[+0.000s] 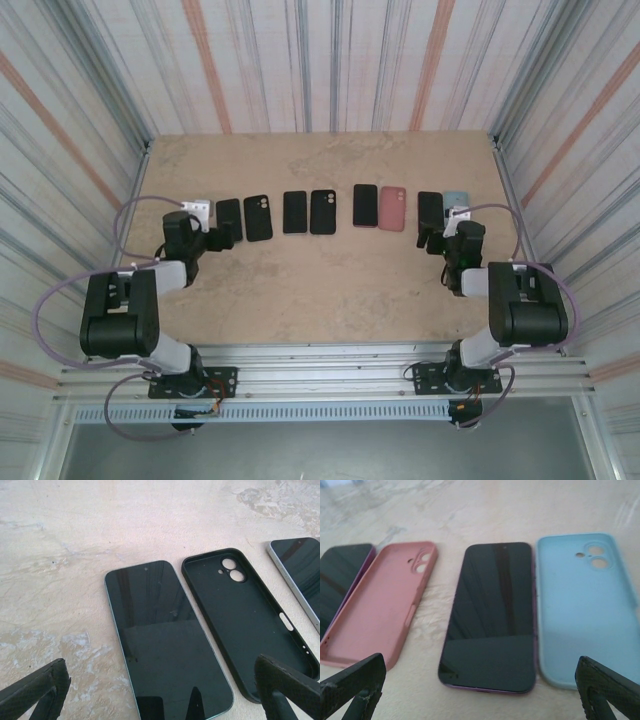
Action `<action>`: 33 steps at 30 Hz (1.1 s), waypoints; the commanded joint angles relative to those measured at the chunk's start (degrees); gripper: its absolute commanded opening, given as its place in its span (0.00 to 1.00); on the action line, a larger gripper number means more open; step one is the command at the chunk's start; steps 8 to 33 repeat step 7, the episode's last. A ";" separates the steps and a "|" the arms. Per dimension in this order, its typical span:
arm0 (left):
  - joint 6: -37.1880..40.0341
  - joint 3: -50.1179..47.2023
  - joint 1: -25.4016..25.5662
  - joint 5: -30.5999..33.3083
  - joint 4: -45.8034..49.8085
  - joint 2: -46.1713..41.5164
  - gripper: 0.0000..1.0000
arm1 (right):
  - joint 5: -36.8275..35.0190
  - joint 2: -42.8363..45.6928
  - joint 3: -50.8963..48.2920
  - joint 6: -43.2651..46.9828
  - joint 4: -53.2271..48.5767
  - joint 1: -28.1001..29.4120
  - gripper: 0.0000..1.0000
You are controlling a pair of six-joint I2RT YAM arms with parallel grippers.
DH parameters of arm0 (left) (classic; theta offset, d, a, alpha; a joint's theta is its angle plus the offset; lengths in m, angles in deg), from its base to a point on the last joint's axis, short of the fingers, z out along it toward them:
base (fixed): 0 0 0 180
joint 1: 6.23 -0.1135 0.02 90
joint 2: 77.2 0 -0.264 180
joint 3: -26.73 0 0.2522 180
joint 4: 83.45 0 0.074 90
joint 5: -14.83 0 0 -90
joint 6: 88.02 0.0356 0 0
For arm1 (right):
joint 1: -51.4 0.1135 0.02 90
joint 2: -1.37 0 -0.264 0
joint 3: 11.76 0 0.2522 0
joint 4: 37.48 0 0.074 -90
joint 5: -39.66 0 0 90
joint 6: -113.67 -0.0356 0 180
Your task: Take the phone out of the phone case
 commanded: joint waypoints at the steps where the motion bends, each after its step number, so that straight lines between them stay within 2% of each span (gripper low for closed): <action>1: 2.40 -4.50 0.62 0.13 -10.55 -0.18 0.99 | -2.01 -0.45 -0.32 2.21 4.71 0.23 0.99; 3: 3.39 -6.75 1.86 1.85 -18.38 2.27 0.99 | -2.66 -0.61 0.05 1.94 4.26 0.22 0.99; 5: 2.85 -5.62 1.71 1.89 -12.96 0.56 0.99 | -2.74 -0.53 0.08 1.89 4.05 0.16 0.99; 33: 2.91 -5.59 1.46 1.33 -13.58 0.83 0.99 | -1.95 -0.47 0.02 1.98 4.14 0.02 0.99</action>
